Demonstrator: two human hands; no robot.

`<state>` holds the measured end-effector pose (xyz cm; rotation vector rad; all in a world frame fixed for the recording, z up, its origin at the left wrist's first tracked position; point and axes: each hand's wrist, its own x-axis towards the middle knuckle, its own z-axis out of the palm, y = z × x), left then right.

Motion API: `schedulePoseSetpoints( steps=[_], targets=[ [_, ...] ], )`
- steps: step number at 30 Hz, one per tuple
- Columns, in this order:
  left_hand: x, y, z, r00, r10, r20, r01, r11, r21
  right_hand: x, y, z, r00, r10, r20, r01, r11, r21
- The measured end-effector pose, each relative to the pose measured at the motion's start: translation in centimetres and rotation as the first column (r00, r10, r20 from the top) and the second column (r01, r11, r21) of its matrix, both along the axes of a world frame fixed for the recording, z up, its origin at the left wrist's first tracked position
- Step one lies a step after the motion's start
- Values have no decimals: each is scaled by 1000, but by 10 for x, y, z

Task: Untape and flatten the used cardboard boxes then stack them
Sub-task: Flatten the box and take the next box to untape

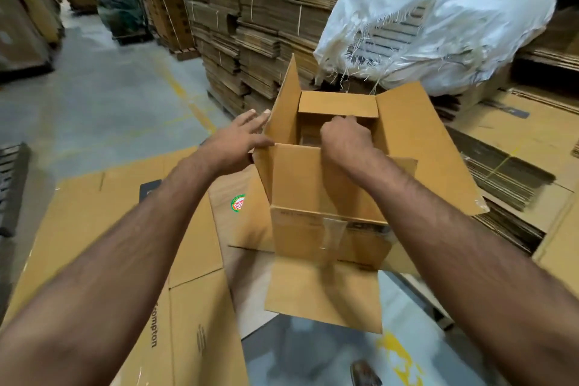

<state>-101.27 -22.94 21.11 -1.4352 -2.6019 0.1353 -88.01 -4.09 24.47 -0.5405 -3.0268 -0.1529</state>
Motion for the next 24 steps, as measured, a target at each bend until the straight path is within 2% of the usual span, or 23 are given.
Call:
schedulePoseSetpoints(
  steps=[3,7,9,11,13,16,20,24],
  targets=[
    [8,16,12,998,-39,-57,30,987,-156,11,-8,8,995,60,76,-56,997,-59],
    [23,28,20,997,-33,-75,13,968,-250,28,-14,14,989,109,101,-87,976,-199],
    [32,34,23,991,-51,-121,16,962,-272,40,-19,9,992,107,69,-76,929,-362],
    [37,39,23,986,-66,-150,22,961,-276,54,-29,-3,997,68,-42,-80,893,-443],
    [37,37,22,986,-78,-151,42,973,-228,62,-37,-16,990,34,-137,-91,894,-438],
    [34,24,21,987,-63,-150,29,976,-218,65,-34,-22,985,-37,-167,-41,896,-441],
    [48,18,17,991,-58,-123,34,982,-186,68,-8,-23,991,-38,-130,-18,914,-404],
    [71,37,22,993,-53,-107,49,998,-42,83,29,-13,997,9,-75,-34,938,-346]
  ],
)
